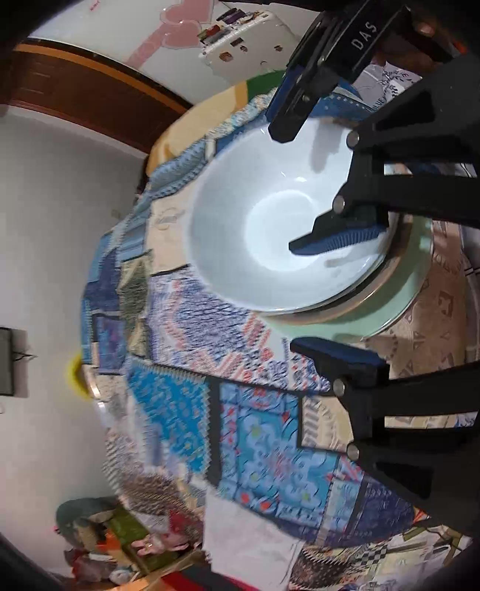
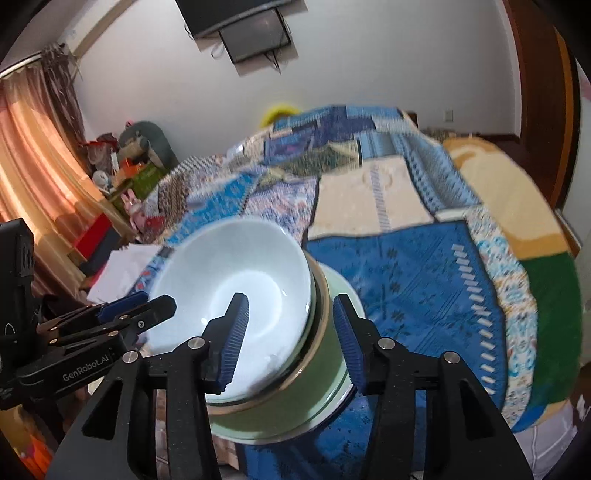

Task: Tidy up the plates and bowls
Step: 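Lower the stacked plates and bowls onto the quilt with both grippers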

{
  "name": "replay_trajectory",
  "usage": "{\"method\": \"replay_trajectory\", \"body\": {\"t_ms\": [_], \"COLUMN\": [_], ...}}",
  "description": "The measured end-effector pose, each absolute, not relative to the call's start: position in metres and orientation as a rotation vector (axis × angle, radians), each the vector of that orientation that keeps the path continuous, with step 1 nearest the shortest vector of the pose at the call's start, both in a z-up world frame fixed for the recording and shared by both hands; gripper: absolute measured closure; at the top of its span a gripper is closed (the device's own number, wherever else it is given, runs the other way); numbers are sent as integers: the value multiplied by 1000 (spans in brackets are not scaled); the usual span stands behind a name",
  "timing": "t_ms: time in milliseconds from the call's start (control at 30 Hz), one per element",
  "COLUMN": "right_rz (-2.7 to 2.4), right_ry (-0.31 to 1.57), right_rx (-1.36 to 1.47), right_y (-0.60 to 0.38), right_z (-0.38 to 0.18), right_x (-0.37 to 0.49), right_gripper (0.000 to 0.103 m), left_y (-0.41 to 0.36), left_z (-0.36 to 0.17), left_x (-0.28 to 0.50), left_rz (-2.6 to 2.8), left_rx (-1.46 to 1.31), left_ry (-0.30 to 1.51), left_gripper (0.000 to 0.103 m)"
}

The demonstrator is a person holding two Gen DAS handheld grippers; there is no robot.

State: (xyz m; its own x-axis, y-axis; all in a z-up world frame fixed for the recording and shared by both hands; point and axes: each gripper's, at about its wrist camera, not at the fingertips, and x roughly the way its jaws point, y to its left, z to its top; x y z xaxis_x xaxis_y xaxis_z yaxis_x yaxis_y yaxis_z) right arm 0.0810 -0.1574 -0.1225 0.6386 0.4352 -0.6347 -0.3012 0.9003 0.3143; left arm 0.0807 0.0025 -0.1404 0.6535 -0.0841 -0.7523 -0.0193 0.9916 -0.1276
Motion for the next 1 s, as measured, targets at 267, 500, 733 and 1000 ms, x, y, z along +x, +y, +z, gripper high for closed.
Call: {"method": "replay_trajectory", "body": {"t_ms": [267, 500, 733, 1000], "right_rz": [460, 497, 489, 489], "right_ry": [616, 454, 335, 275], "right_rx": [173, 178, 145, 143], "right_y": [-162, -171, -172, -172], "right_z": [-76, -37, -16, -10], "right_x": [52, 18, -9, -15], "right_gripper": [55, 44, 26, 12], "left_y": [2, -3, -2, -4], "left_z": [-76, -31, -7, 5], "left_x": [40, -4, -34, -53], "left_rz": [-42, -60, -69, -58], "left_rx": [-110, -88, -85, -71], "left_ry": [655, 489, 378, 286], "left_gripper": [46, 37, 21, 2]}}
